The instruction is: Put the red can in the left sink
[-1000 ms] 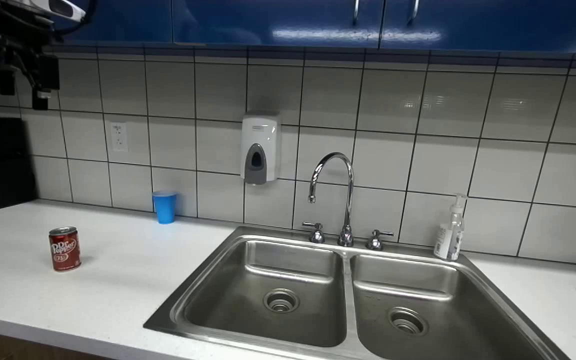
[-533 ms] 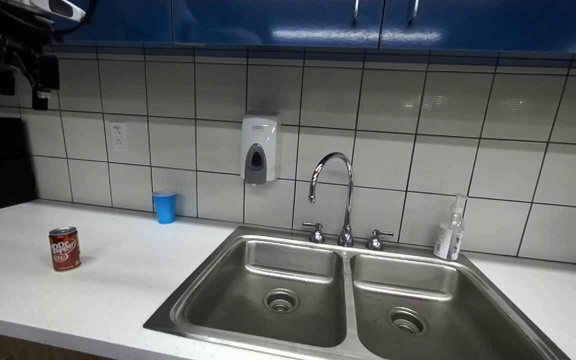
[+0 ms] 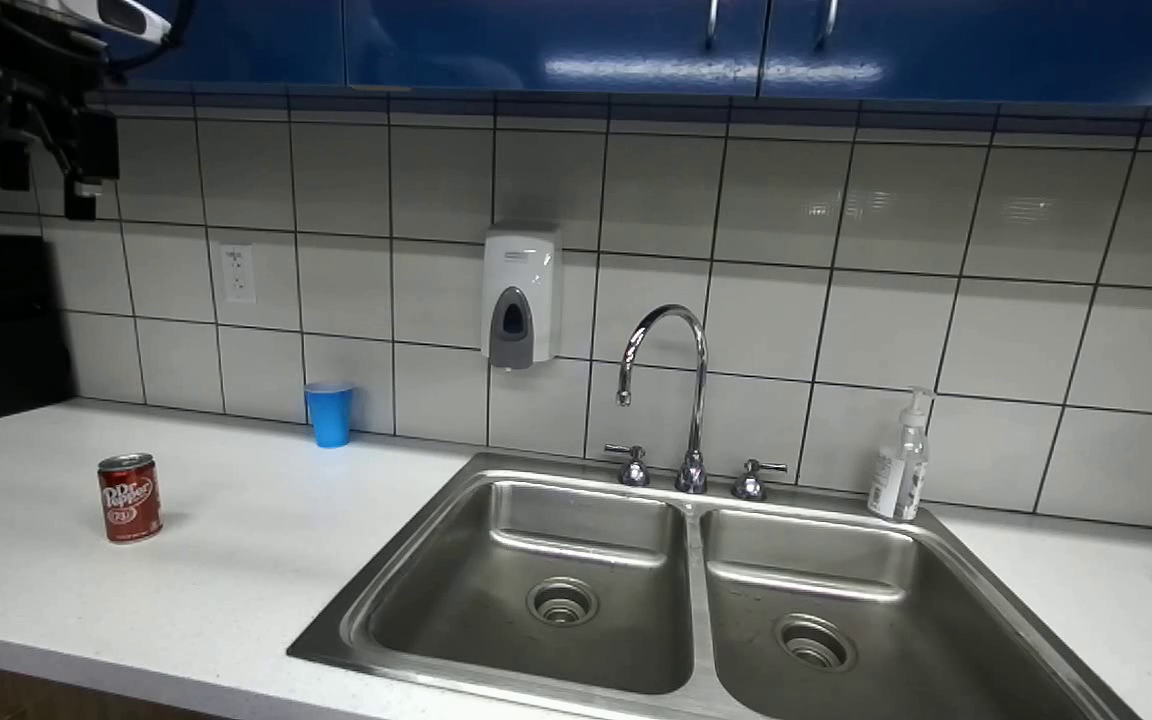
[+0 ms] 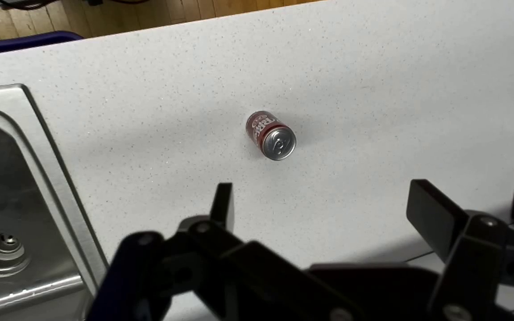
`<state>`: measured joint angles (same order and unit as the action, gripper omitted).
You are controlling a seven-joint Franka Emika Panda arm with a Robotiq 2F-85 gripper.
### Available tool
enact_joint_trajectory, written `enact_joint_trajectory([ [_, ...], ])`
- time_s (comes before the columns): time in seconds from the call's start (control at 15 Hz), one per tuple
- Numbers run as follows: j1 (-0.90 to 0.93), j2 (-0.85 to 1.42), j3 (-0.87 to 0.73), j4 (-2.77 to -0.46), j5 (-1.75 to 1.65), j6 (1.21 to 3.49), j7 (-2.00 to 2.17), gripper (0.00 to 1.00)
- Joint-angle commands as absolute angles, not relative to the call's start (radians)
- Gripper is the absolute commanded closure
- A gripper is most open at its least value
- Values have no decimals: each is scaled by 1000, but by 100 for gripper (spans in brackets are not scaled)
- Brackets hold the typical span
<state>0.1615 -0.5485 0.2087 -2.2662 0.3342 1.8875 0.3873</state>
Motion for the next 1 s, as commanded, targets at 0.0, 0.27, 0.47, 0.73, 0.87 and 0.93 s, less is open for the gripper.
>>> enact_joint_trajectory([
  [0.0,153,-549,215,-2264,338,1884,384,0],
  [0.27,159,-527,229,-2284,343,1900,389,0],
  [0.47,169,-499,245,-2314,352,1933,382,0],
  [0.73,190,-453,274,-2366,351,1986,387,0],
  [0.87,200,-429,284,-2393,347,2013,388,0],
  [0.93,208,-417,289,-2406,351,2023,391,0],
])
